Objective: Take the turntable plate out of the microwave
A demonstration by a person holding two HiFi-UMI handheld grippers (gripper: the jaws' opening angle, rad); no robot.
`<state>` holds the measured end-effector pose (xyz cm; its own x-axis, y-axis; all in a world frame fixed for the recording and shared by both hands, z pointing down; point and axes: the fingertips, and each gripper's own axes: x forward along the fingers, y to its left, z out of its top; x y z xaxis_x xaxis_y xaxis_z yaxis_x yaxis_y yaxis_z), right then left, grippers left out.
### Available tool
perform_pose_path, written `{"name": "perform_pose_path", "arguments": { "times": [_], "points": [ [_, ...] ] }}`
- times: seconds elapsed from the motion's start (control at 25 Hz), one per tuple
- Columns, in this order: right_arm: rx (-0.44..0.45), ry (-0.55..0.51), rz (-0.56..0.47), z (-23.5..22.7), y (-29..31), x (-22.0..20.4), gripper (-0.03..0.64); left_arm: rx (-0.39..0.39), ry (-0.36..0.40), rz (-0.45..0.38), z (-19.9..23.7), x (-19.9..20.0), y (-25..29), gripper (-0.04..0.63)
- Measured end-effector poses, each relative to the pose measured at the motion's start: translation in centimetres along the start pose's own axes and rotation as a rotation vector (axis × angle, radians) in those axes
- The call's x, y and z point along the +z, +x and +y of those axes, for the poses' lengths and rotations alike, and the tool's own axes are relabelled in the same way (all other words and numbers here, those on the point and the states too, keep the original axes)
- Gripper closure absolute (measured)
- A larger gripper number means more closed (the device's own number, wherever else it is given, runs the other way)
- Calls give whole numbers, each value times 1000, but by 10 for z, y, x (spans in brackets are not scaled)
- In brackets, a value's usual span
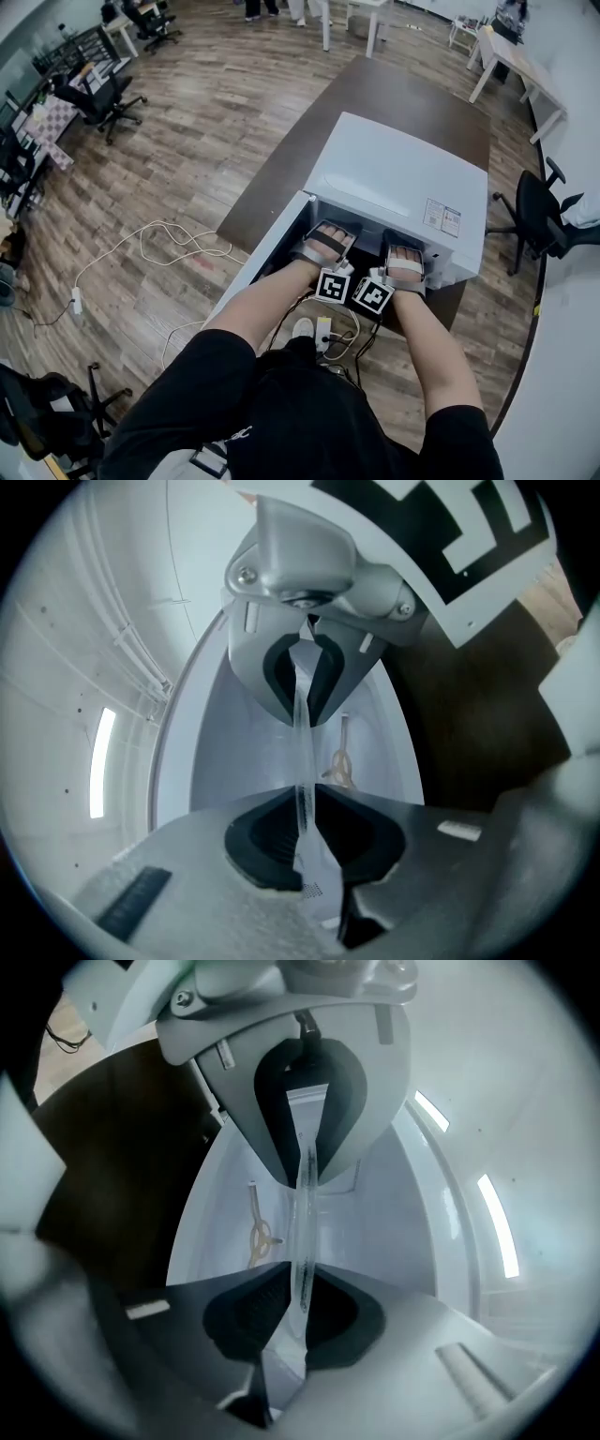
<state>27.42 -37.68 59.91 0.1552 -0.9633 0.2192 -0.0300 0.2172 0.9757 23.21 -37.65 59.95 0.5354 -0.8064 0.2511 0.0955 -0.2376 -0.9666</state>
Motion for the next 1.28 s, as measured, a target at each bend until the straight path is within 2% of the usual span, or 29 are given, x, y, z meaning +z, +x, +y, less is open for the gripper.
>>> {"name": "perform_pose_path", "arguments": {
  "times": [0.12,0.28,0.44,0.64,0.8,1.0,1.28],
  "points": [
    [24,3,-5,5,-11,1,568,8,7,3,2,3,-12,554],
    [-3,-7,0,-4,-30,4,566,18,10,10,6,7,-30,552],
    [17,-10,-12,-2,-55,9,566,30,12,9,7,14,-55,551],
    [-28,-23,-32,-11,-90,13,568,53,18,16,8,25,-89,551],
    [-23,-2,-43,-9,-121,16,568,70,37,29,8,34,-119,549],
    [-60,-17,-58,-22,-157,21,568,86,20,31,14,45,-154,548],
    [-72,-6,-35,-32,-201,34,567,107,44,9,28,48,-201,548]
  ]
}}
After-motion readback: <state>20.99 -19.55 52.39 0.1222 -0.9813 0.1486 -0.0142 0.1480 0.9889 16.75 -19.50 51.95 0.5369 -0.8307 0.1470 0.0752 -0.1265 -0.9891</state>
